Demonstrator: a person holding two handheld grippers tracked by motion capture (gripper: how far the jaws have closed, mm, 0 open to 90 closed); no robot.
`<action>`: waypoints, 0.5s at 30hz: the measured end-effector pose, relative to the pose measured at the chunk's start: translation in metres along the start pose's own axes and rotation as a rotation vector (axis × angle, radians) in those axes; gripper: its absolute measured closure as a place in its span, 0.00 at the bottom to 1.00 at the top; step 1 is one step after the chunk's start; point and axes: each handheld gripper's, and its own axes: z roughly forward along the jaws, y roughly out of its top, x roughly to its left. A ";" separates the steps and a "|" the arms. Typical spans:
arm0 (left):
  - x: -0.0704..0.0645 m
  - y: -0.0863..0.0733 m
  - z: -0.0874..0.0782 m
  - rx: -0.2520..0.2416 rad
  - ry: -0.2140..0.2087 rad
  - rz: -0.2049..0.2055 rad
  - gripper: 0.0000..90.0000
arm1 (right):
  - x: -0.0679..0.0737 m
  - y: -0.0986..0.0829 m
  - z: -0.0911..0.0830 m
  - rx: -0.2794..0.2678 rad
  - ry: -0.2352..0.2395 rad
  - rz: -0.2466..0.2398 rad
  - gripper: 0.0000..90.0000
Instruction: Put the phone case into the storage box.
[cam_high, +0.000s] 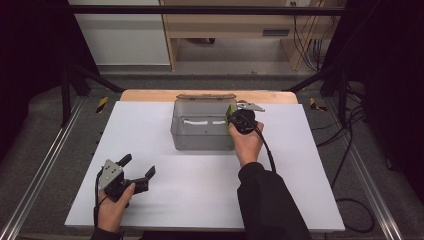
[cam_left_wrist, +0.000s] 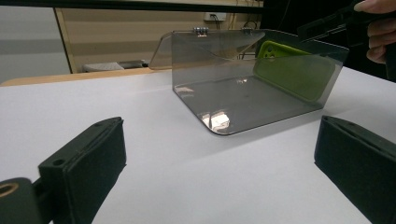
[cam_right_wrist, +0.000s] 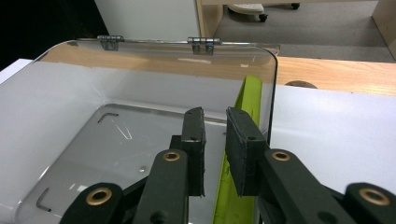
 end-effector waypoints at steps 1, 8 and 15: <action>0.000 0.000 0.000 0.000 0.000 0.000 0.02 | 0.000 0.000 0.000 -0.001 0.000 0.000 0.86; 0.000 0.000 0.000 0.001 -0.001 0.001 0.02 | 0.001 0.000 0.000 -0.003 0.007 -0.005 0.86; 0.000 0.000 0.000 0.002 -0.004 0.004 0.02 | 0.001 0.000 0.000 -0.006 0.006 -0.007 0.86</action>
